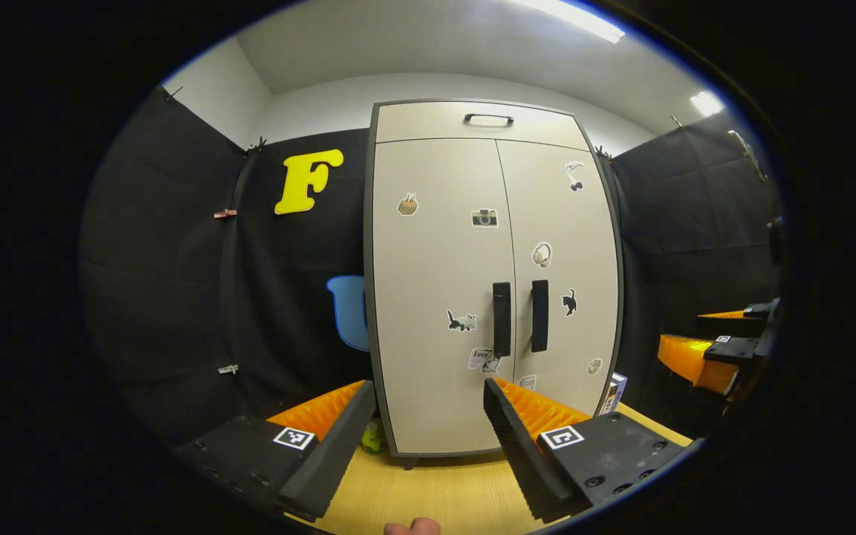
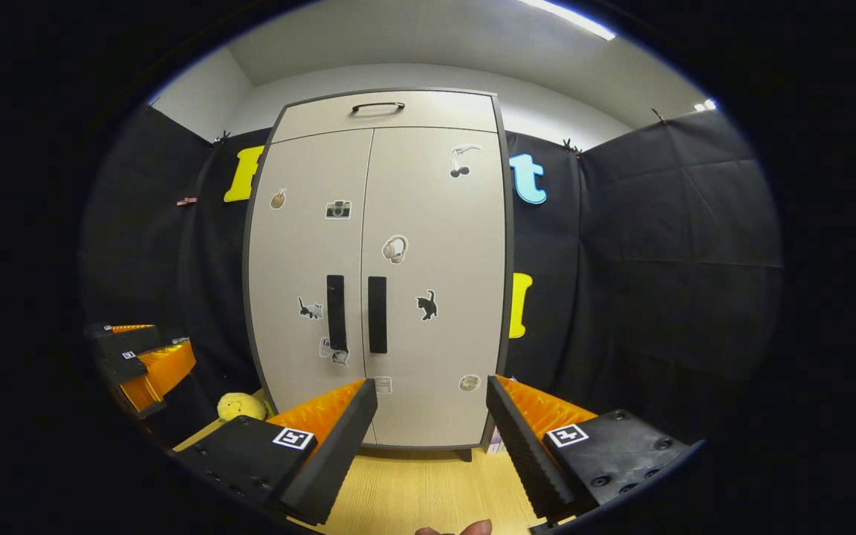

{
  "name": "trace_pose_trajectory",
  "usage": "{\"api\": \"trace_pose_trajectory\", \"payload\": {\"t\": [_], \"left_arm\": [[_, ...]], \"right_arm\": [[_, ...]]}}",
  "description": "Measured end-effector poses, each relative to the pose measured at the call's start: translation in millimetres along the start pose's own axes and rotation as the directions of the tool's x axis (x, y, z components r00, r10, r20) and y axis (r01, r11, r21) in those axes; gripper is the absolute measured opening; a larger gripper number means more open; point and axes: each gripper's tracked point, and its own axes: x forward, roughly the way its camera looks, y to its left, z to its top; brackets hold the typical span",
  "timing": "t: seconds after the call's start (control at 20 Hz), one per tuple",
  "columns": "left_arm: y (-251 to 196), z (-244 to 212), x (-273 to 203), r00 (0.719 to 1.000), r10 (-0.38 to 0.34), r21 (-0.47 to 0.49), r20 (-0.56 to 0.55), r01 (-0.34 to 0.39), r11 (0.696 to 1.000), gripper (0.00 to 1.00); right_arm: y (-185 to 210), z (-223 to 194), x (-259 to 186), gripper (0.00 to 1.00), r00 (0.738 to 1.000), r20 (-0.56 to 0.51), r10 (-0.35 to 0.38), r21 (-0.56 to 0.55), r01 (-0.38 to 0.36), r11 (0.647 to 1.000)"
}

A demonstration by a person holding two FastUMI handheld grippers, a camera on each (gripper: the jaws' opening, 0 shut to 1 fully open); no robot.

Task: Open the right door of the double-door shoe cabinet with the right hand, and open the left door with the left hand.

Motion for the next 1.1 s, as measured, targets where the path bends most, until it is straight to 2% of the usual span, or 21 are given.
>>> {"api": "trace_pose_trajectory", "payload": {"t": [0.45, 0.8, 1.1], "left_arm": [[7.6, -11.6, 6.9, 1.0, -0.01, -0.015, -0.021, 0.009, 1.0, 0.95], [18.9, -28.3, 19.0, 0.999, -0.007, -0.029, -0.048, 0.005, 1.0, 0.95], [33.9, -39.9, 25.0, 0.997, 0.013, -0.022, -0.074, -0.015, 1.0, 0.94]], "right_arm": [[23.3, 15.3, 57.3, 0.98, 1.0, 0.003, 0.031, -0.01, -0.031, 0.999], [57.7, 14.9, 137.1, 0.98, 0.999, -0.01, 0.045, -0.047, -0.046, 0.998], [78.1, -6.5, 202.7, 0.98, 0.997, -0.06, 0.054, 0.016, -0.053, 0.998]]}}
